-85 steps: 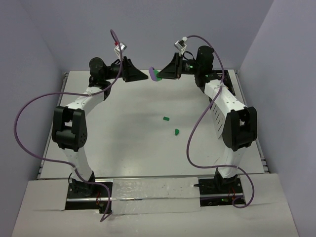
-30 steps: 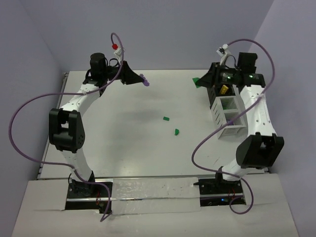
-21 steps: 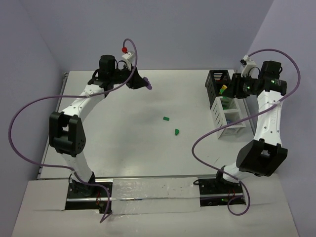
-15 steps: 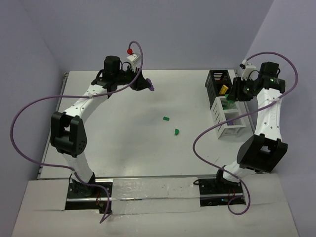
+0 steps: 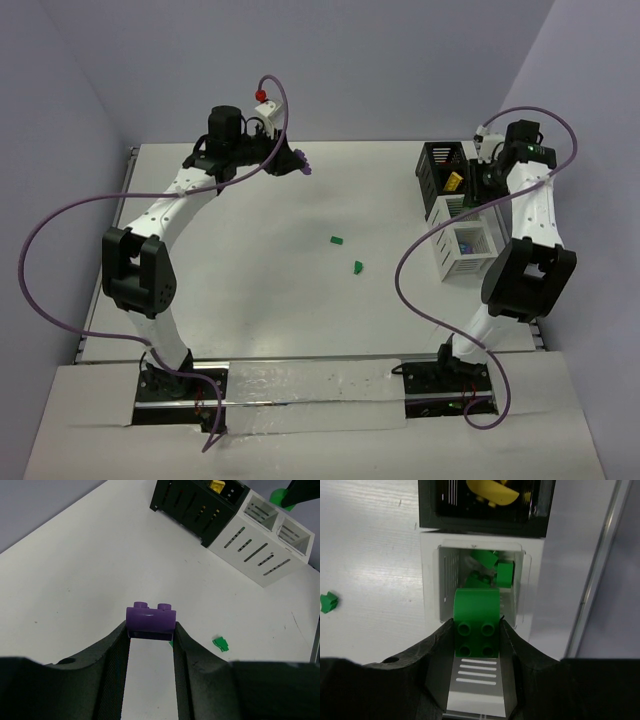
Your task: Sort the legos into containers by color
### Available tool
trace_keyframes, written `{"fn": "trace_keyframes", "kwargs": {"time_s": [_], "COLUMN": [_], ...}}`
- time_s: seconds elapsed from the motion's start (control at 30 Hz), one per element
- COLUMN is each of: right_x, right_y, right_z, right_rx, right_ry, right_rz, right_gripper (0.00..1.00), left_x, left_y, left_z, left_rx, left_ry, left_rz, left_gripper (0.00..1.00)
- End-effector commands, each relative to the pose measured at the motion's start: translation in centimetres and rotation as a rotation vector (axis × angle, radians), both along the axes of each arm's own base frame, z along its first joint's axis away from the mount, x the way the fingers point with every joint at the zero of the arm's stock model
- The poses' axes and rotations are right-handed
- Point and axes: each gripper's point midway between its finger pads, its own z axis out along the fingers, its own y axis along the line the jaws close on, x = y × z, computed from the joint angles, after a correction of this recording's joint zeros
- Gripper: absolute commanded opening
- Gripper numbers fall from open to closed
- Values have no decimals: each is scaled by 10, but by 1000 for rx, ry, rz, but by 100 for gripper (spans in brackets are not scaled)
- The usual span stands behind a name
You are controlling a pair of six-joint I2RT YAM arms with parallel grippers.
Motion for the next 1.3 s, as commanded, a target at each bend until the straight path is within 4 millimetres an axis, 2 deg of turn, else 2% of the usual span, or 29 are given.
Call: {"fn": "trace_keyframes", "kwargs": {"time_s": [0.0, 0.27, 0.4, 0.47, 0.53, 0.63, 0.73, 0.8, 0.83, 0.87, 0.9, 0.93, 0.97, 1.0, 1.07, 1.17, 1.27], "right_x": [25, 30, 29, 29, 28, 25, 27, 34, 34, 39, 42, 39, 44, 39, 43, 39, 41], "right_y": [-7, -2, -1, 1, 10, 23, 58, 84, 109, 128, 144, 170, 186, 213, 236, 273, 303], "right_z": [11, -2, -4, 2, 12, 30, 69, 97, 114, 130, 140, 147, 156, 157, 167, 166, 173], "right_rx": [-84, -102, -115, -108, -75, -29, 111, 196, 247, 281, 303, 334, 340, 358, 376, 405, 414], "right_ry": [-57, -18, -8, -23, -47, -81, -202, -311, -367, -429, -467, -488, -536, -551, -627, -694, -770], "right_rz": [8, 26, 20, 23, 41, 77, 184, 254, 321, 366, 398, 452, 486, 542, 584, 644, 705], "right_gripper": [2, 13, 53, 66, 73, 74, 75, 77, 77, 78, 78, 79, 79, 79, 79, 79, 79], "left_x": [6, 5, 5, 4, 1, -6, -21, -25, -29, -30, -33, -33, -32, -32, -27, -6, -2], "left_y": [-3, -1, -1, -2, -3, -7, -13, -17, -17, -18, -18, -18, -17, -16, -13, 5, 21], "left_z": [20, 18, 19, 20, 21, 24, 32, 51, 54, 65, 64, 68, 73, 79, 85, 87, 98], "left_rx": [-19, -8, -8, -12, -21, -44, -106, -199, -235, -302, -336, -378, -415, -468, -519, -590, -718], "left_ry": [-35, -33, -36, -39, -43, -47, -33, -30, -4, 24, 92, 99, 112, 158, 213, 284, 351], "left_rz": [19, 28, 30, 22, 5, -35, -113, -140, -159, -165, -162, -172, -169, -160, -128, -40, -35], "left_gripper": [0, 0, 0, 0, 0, 0, 0, 0, 0, 0, 0, 0, 0, 0, 0, 0, 0]}}
